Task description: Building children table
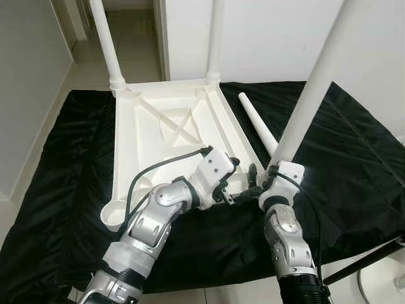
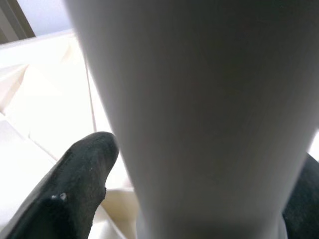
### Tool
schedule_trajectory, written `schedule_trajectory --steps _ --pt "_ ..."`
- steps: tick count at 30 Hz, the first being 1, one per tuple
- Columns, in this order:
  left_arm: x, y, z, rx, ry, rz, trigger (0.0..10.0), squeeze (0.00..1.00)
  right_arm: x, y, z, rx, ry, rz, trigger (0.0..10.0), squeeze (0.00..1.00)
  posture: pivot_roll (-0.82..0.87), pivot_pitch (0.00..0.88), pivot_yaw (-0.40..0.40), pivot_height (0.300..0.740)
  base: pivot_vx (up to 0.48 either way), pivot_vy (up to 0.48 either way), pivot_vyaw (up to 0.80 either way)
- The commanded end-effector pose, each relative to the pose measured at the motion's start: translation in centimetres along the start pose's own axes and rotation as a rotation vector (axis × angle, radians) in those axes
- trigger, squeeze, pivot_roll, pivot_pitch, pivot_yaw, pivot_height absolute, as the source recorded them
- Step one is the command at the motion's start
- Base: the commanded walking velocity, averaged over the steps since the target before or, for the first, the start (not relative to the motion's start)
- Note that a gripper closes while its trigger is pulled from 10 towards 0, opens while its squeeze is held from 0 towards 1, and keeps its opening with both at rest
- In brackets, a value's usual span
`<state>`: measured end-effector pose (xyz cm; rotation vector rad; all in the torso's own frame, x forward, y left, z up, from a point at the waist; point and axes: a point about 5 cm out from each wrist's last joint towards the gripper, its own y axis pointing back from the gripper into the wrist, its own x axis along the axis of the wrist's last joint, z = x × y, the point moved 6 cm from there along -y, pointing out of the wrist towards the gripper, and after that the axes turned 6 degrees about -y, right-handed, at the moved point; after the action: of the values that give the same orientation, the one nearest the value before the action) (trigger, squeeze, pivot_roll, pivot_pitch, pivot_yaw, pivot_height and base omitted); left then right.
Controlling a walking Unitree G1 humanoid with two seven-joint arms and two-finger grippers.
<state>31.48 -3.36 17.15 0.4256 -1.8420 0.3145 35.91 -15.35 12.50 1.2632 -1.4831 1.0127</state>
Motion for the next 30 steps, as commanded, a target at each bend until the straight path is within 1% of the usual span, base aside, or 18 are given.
schedule_trajectory --steps 1,3,7,9,10,12,13,15,16,19,20,21,22,24,25,26,29,30 --pt "-0.2 0.1 -0.6 0.054 -0.015 -0.012 10.0 0.0 0.0 0.1 -0.3 0.016 0.0 0.001 10.0 1.0 -0.07 0.0 0.017 0.74 0.0 0.0 0.0" --pt "-0.1 0.1 -0.7 0.059 -0.012 -0.007 10.0 0.0 0.8 0.0 0.1 0.046 -0.007 0.022 10.0 1.0 -0.07 0.0 0.012 0.74 0.0 0.0 0.0" --pt "0.0 0.0 -0.6 0.062 -0.012 -0.004 10.0 0.0 1.3 -0.1 0.7 0.072 -0.002 0.031 10.0 1.0 -0.06 0.0 0.001 0.74 0.0 0.0 0.0" --pt "0.0 0.0 -0.6 0.062 -0.012 -0.004 10.0 0.0 1.3 -0.1 0.7 0.072 -0.002 0.031 10.0 1.0 -0.06 0.0 0.001 0.74 0.0 0.0 0.0" --pt "0.0 0.0 -0.6 0.064 -0.011 -0.004 10.0 0.0 1.5 -0.3 0.9 0.105 0.012 0.034 10.0 0.0 -0.06 0.0 -0.002 0.74 0.0 0.0 0.0" --pt "0.0 0.1 -0.6 0.069 -0.01 -0.003 10.0 0.0 1.8 -0.6 1.0 0.191 0.031 0.024 10.0 0.0 -0.06 0.0 -0.006 0.74 0.0 0.0 0.0" --pt "0.0 0.1 -0.6 0.069 -0.01 -0.003 10.0 0.0 1.8 -0.6 1.0 0.191 0.031 0.024 10.0 0.0 -0.06 0.0 -0.006 0.74 0.0 0.0 0.0" --pt "0.0 0.1 -0.7 0.071 -0.012 -0.004 10.0 0.0 2.0 -0.8 0.8 0.261 0.05 0.016 10.0 0.0 -0.05 0.0 -0.006 0.74 0.0 0.0 0.0" --pt "0.0 0.1 -0.7 0.071 -0.012 -0.004 10.0 0.0 2.0 -0.8 0.8 0.261 0.05 0.016 10.0 0.0 -0.05 0.0 -0.006 0.74 0.0 0.0 0.0" --pt "0.0 0.1 -1.0 0.078 -0.018 -0.004 10.0 0.0 2.7 -1.0 0.4 0.411 0.13 0.018 10.0 0.0 -0.05 0.0 -0.005 0.74 0.0 0.0 0.0" --pt "0.0 0.1 -1.0 0.078 -0.018 -0.004 10.0 0.0 2.7 -1.0 0.4 0.411 0.13 0.018 10.0 0.0 -0.05 0.0 -0.005 0.74 0.0 0.0 0.0" --pt "0.1 0.1 -1.1 0.079 -0.02 -0.003 10.0 0.0 2.7 -1.1 0.4 0.442 0.129 0.008 10.0 0.0 -0.05 0.0 -0.005 0.74 0.0 0.0 0.0" --pt "0.1 0.1 -1.1 0.08 -0.023 -0.002 10.0 0.0 2.9 -1.3 0.5 0.475 0.148 0.003 10.0 0.0 -0.05 0.0 -0.005 0.74 0.0 0.0 0.0" --pt "0.2 0.1 -1.2 0.08 -0.025 -0.002 10.0 0.0 2.9 -1.4 0.5 0.493 0.162 0.001 10.0 0.0 -0.05 0.0 -0.005 0.74 0.0 0.0 0.0" --pt "0.2 0.0 -1.1 0.079 -0.027 0.0 10.0 0.0 2.8 -1.4 0.4 0.531 0.174 -0.016 10.0 0.0 -0.05 0.0 -0.003 0.74 0.0 0.0 0.0" --pt "0.2 0.0 -1.1 0.079 -0.027 0.0 10.0 0.0 2.8 -1.4 0.4 0.531 0.174 -0.016 10.0 0.0 -0.05 0.0 -0.003 0.74 0.0 0.0 0.0" --pt "0.3 0.0 -1.2 0.076 -0.033 0.0 10.0 0.0 2.2 -1.2 0.0 0.644 0.211 -0.063 10.0 0.0 -0.04 0.0 -0.003 0.74 0.0 0.0 0.0" --pt "0.3 0.0 -1.2 0.076 -0.033 0.0 10.0 0.0 2.2 -1.2 0.0 0.644 0.211 -0.063 10.0 0.0 -0.04 0.0 -0.003 0.74 0.0 0.0 0.0"
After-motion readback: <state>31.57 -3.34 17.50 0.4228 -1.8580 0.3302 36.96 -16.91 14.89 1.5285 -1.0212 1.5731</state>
